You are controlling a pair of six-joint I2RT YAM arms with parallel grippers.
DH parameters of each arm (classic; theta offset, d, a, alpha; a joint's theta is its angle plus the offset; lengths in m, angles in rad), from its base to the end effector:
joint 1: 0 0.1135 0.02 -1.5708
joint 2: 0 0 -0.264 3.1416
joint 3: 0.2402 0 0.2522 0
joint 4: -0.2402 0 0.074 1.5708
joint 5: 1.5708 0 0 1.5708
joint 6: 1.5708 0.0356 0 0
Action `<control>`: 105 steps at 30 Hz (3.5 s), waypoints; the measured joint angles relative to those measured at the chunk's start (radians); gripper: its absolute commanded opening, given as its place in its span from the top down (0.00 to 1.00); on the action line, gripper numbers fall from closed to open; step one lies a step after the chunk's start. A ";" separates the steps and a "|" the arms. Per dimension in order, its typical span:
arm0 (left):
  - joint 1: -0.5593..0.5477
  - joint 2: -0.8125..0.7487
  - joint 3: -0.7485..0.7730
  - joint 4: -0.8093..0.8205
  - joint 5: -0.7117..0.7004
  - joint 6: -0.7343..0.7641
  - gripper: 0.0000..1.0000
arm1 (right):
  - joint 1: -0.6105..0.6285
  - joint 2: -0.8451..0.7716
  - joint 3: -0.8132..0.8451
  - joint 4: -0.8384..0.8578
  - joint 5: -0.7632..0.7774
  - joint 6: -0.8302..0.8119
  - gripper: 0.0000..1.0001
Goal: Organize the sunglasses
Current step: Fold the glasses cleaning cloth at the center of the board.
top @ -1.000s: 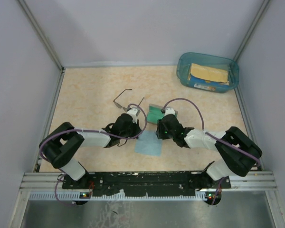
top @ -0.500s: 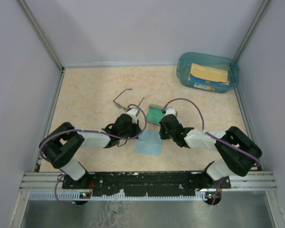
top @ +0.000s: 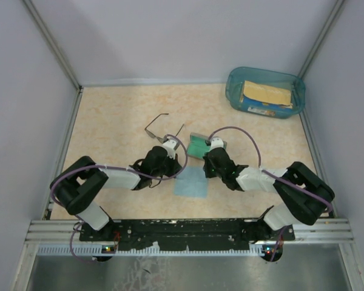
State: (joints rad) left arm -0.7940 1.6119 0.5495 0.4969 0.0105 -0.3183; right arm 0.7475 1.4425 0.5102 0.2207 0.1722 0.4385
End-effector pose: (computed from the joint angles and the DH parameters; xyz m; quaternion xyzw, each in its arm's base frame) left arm 0.2066 -0.2107 0.1338 0.2089 0.8510 -0.2582 0.4067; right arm 0.1970 0.1743 0.1432 -0.1040 0.9005 0.1671 0.3878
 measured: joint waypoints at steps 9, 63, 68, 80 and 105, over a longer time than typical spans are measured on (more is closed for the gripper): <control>0.000 0.011 -0.003 0.070 0.006 0.055 1.00 | 0.000 -0.006 -0.052 0.111 0.010 -0.046 1.00; -0.027 -0.140 -0.239 0.343 0.086 0.190 1.00 | 0.089 -0.214 -0.260 0.354 -0.011 -0.241 1.00; -0.048 -0.141 -0.242 0.346 0.083 0.189 1.00 | 0.097 -0.244 -0.277 0.340 -0.013 -0.237 1.00; -0.095 -0.159 -0.296 0.394 0.042 0.189 1.00 | 0.114 -0.278 -0.316 0.340 -0.017 -0.233 1.00; -0.143 -0.159 -0.324 0.440 0.001 0.189 1.00 | 0.121 -0.307 -0.349 0.338 -0.057 -0.188 1.00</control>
State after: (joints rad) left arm -0.9371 1.4525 0.2253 0.9371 0.0116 -0.1295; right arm 0.8688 1.1355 0.1616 0.5583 0.1150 0.2501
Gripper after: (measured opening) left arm 0.005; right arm 0.004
